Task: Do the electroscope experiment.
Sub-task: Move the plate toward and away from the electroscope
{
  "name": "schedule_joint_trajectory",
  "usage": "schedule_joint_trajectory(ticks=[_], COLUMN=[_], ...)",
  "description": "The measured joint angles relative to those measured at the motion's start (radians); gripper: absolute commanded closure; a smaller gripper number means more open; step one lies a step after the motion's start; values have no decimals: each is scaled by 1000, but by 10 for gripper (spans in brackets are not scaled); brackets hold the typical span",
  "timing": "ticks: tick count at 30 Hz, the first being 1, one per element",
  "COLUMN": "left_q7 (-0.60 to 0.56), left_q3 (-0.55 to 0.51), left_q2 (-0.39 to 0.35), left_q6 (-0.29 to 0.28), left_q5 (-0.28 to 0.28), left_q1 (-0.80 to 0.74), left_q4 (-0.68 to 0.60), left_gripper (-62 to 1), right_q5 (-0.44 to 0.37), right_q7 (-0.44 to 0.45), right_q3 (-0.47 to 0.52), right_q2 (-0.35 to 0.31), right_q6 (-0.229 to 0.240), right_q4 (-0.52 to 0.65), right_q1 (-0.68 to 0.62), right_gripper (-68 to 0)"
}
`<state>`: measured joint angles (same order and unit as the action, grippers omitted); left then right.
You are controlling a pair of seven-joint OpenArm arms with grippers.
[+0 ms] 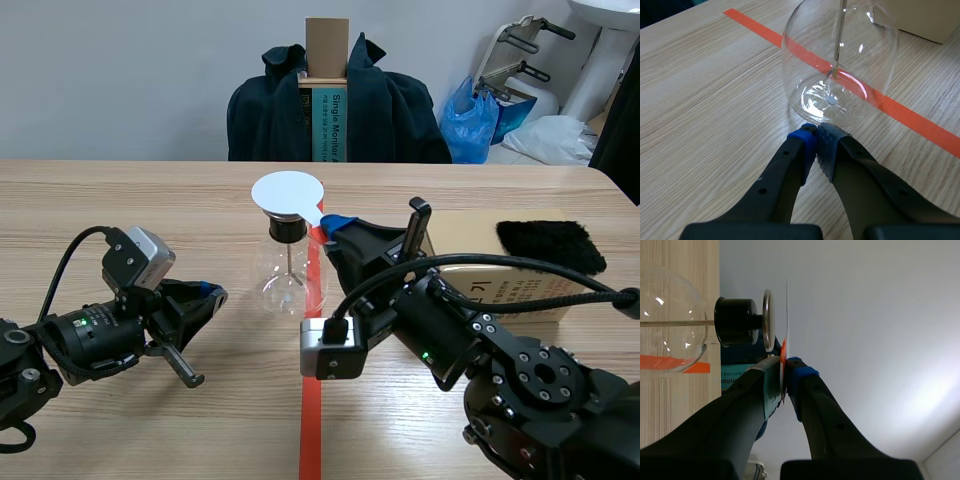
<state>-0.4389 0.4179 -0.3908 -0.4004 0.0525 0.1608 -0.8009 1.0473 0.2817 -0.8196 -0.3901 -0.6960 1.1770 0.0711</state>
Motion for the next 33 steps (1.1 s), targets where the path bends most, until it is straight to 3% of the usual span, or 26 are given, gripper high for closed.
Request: schedule_joint_trajectory(ticks=[16,33], left_q7=[0,0], left_q3=[0,0], left_q2=[0,0], left_q6=[0,0], left_q5=[0,0], left_q1=[0,0], left_q4=[0,0], left_gripper=[-28,-28], right_q5=[0,-1], right_q7=[-17,-318], right_q3=[0,0], right_q2=[0,2], right_q6=[0,0], right_q4=[0,0], right_q1=[0,0], right_gripper=[-6,-6])
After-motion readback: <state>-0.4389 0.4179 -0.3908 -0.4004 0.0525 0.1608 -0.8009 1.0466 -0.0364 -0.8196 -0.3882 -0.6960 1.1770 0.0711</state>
